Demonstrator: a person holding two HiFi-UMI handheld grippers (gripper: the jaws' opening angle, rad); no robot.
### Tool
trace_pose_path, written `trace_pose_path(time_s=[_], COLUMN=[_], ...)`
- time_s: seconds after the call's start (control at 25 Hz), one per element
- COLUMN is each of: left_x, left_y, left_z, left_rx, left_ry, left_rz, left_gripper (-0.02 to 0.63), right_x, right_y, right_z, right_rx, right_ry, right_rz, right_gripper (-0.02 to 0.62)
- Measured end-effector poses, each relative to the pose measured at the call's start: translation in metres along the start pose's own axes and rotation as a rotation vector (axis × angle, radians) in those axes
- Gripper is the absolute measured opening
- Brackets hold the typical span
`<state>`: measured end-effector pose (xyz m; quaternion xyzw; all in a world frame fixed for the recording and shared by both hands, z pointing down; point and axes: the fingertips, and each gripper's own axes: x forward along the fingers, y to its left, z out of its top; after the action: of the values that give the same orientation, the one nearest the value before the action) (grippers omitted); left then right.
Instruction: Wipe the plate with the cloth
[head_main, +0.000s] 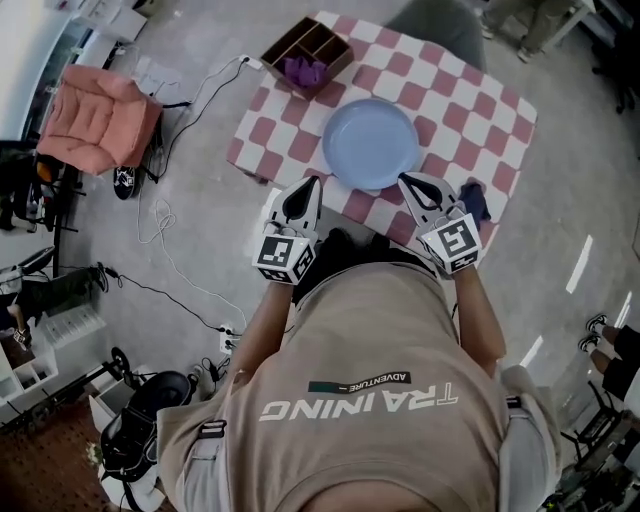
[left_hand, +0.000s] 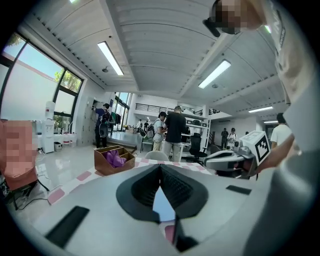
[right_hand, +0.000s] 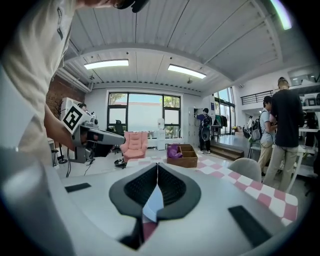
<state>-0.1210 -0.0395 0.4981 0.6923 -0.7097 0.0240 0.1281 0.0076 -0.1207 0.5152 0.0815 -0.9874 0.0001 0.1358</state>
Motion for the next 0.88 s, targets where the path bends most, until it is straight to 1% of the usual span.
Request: trace_pose_path(time_s=[0.28,0.36,0.44,0.52,0.68,0.88], left_x=[0.034,0.043,0.052,0.060,0.080,0.107], left_y=[0.019,0.030,0.042,0.053,0.074,0.087], left_z=[0.013,0.019,0.023,0.028,0.031,0.023], left_rx=[0.038,0.067,0.086,0.088,0.090,0.096], left_ry=[-0.014,-0.037,-0.037,-0.025,0.002,0.036], left_rz=[-0.079,-0.090,-0.112,-0.150,-0.231,-0.332], left_gripper=[0.015,0.015,0.015,0.015,0.015,0.015], right_x=[0.024,0.034,0.044,0.053,0.073,0.089], right_y=[-0.017,-0.024,-0.029,-0.035,-0.049,-0.060], right_z=[0.000,0.002,0.006,0.013,0.023,0.020], right_rx=[0.025,0.034,0.061,0.089,0.110,0.141], right_ry=[0.022,0.028,0.022,0.010,0.003,0.029], right_rz=[-0.068,-0.105,-0.149,-0.189,-0.279,-0.381], right_gripper=[0.018,0.018,0.018,0.018,0.018,0.018])
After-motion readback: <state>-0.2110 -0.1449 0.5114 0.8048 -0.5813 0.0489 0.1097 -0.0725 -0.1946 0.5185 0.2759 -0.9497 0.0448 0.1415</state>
